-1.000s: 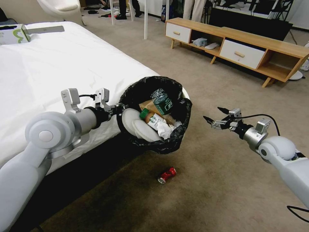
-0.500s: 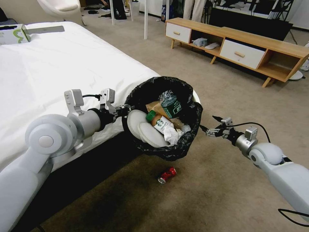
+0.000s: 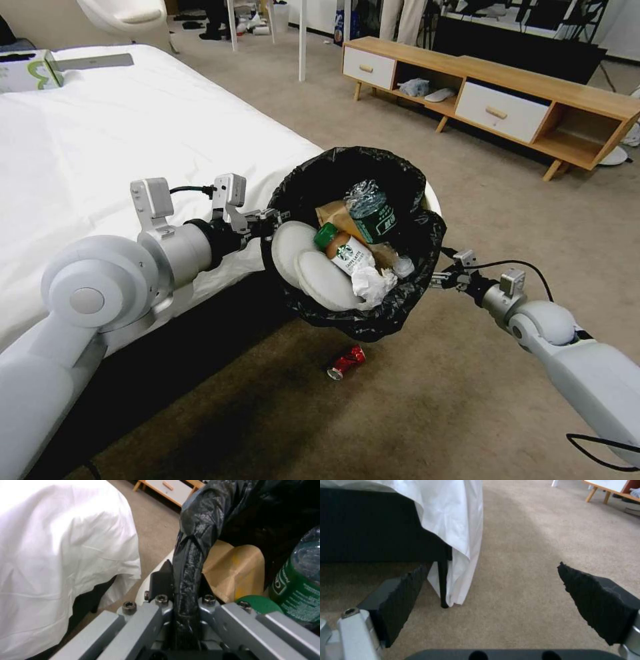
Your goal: Pick up the trash bin and place the garbage on the floor into it.
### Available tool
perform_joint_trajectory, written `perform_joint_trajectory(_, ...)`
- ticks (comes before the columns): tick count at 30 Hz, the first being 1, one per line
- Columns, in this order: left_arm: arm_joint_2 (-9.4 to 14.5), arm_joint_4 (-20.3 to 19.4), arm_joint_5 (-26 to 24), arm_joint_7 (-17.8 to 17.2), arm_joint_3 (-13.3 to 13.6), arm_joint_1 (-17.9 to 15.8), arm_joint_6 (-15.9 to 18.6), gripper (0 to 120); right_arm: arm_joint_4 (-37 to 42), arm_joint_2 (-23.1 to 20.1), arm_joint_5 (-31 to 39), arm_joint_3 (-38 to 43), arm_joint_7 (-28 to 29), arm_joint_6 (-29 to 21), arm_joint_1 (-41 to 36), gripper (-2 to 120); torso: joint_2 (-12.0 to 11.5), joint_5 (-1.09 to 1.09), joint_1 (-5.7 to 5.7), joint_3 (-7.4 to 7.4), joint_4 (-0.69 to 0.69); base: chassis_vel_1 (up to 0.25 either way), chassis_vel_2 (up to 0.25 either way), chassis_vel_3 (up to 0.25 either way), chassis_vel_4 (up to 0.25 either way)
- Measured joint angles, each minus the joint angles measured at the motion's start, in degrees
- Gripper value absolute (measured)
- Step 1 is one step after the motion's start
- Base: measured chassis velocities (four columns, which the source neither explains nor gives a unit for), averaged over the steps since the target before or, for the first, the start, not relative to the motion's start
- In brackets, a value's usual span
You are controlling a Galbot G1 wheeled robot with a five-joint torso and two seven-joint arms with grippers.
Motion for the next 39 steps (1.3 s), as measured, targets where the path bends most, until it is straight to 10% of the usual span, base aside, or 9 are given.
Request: perform_joint_trajectory(39, -0.87, 0.48, 0.29, 0.76, 0.14, -0.22, 0.0, 2, -0.48, 0.52, -0.4, -0.96, -0.64, 0.53, 0.32, 100, 0.0, 0.0, 0.0, 0.0, 0.0, 0.0, 0.0, 0.0, 0.0)
